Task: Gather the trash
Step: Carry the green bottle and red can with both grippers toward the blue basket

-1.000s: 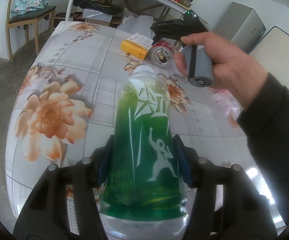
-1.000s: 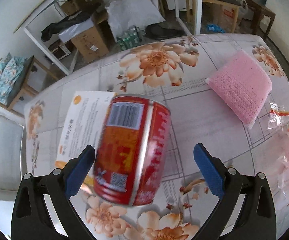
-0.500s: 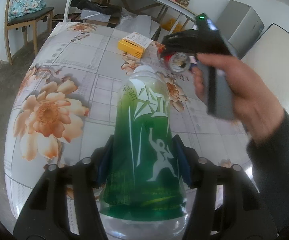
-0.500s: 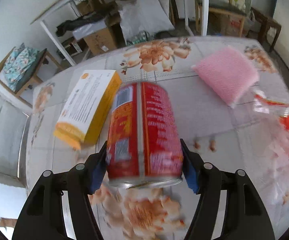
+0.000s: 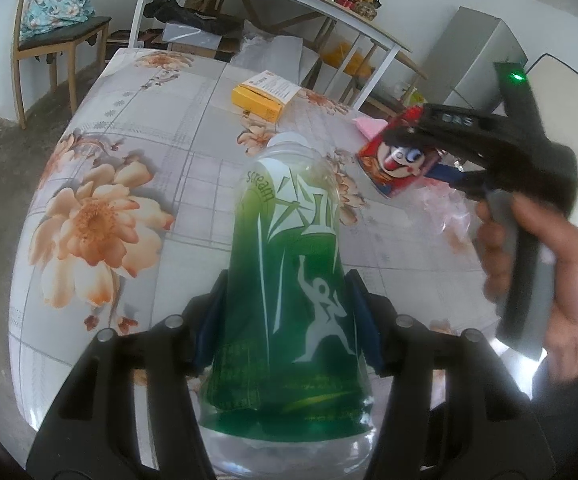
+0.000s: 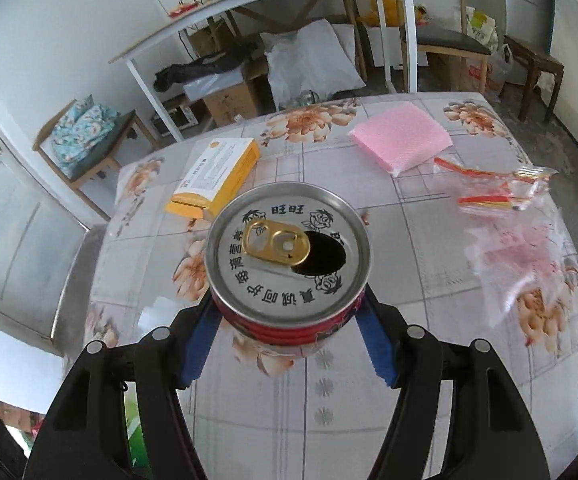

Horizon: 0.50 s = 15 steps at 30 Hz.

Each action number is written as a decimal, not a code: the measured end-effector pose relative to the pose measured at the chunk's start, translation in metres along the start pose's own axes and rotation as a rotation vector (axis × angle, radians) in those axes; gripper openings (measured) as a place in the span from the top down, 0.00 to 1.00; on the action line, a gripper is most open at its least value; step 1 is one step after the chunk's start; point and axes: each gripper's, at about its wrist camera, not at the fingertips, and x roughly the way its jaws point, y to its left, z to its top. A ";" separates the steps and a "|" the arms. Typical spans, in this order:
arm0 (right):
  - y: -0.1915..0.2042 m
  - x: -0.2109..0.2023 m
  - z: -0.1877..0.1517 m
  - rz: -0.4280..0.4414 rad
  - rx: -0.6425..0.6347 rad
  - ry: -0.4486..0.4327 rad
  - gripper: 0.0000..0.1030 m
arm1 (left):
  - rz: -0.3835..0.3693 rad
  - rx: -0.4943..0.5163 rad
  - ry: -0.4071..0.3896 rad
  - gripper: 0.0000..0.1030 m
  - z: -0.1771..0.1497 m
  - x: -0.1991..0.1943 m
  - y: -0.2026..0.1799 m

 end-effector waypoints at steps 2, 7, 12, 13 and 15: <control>-0.004 -0.011 -0.003 0.013 0.009 -0.012 0.38 | -0.004 -0.003 -0.006 0.47 -0.001 -0.006 -0.003; -0.001 -0.037 -0.012 0.022 -0.017 -0.047 0.38 | 0.003 0.007 -0.037 0.47 -0.001 -0.033 -0.010; 0.027 -0.068 -0.030 0.077 -0.099 -0.069 0.38 | 0.042 0.014 -0.098 0.47 -0.007 -0.094 -0.008; 0.034 -0.074 -0.035 0.096 -0.116 -0.071 0.38 | 0.057 0.013 -0.112 0.47 -0.011 -0.108 -0.005; 0.054 -0.085 -0.049 0.141 -0.155 -0.064 0.38 | 0.100 -0.004 -0.143 0.47 -0.024 -0.141 0.006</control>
